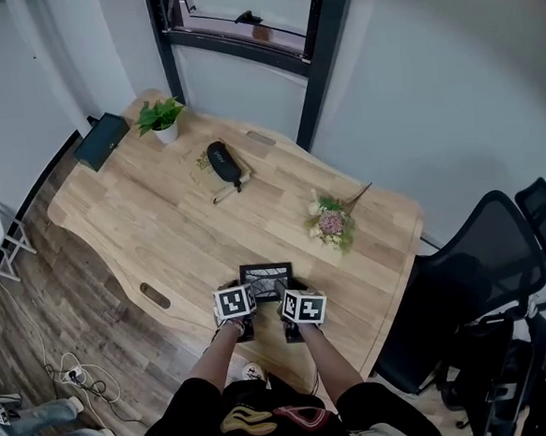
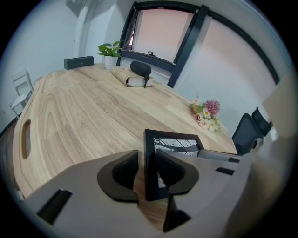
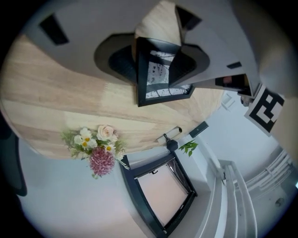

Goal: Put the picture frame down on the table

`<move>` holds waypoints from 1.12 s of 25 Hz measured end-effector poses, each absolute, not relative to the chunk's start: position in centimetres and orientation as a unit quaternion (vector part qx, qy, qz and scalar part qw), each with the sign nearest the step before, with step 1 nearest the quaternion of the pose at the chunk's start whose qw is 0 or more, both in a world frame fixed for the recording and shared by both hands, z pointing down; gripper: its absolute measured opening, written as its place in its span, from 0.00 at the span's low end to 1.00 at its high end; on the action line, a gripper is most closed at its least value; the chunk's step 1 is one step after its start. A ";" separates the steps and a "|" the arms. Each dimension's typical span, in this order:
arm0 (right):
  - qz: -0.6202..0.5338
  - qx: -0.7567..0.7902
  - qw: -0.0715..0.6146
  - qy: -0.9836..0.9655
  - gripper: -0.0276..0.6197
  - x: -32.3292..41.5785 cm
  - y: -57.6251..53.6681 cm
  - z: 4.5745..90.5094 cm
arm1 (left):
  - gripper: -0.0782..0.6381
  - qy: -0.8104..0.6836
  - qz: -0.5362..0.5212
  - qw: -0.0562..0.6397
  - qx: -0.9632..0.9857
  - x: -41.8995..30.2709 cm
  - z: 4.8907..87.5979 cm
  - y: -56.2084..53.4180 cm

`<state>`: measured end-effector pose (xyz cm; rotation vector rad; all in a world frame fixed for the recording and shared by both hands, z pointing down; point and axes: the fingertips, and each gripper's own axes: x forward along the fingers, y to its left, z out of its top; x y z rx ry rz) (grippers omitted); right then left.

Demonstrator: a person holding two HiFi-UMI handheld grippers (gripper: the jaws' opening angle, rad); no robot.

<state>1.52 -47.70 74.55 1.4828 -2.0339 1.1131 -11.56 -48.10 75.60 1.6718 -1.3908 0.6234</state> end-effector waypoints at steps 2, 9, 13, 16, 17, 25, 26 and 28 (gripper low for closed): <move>0.395 0.536 0.193 -0.720 0.36 1.9 -47.6 74.4 | 0.32 -0.554 0.243 0.431 0.670 -11.5 75.4 -48.2; 0.351 0.546 0.172 -0.741 0.36 2.5 -47.2 70.4 | 0.40 -0.579 0.203 0.417 0.670 -12.3 73.1 -47.7; 0.326 0.552 0.173 -0.748 0.36 2.7 -46.1 68.5 | 0.40 -0.571 0.176 0.407 0.691 -12.3 71.0 -46.8; 0.305 0.556 0.159 -0.756 0.36 2.8 -45.6 66.4 | 0.40 -0.556 0.154 0.398 0.713 -11.4 69.0 -46.3; 0.295 0.557 0.159 -0.760 0.36 2.8 -45.4 65.7 | 0.40 -0.552 0.145 0.395 0.720 -11.2 68.3 -46.0; 0.251 0.563 0.134 -0.776 0.36 2.6 -42.3 61.4 | 0.40 -0.539 0.094 0.335 0.767 -9.6 61.9 -43.4; 0.246 0.564 0.133 -0.777 0.36 2.7 -41.8 60.9 | 0.40 -0.537 0.090 0.326 0.773 -9.5 61.1 -43.0; 0.237 0.564 0.131 -0.780 0.36 2.6 -40.8 60.1 | 0.40 -0.532 0.079 0.310 0.784 -9.4 59.6 -42.2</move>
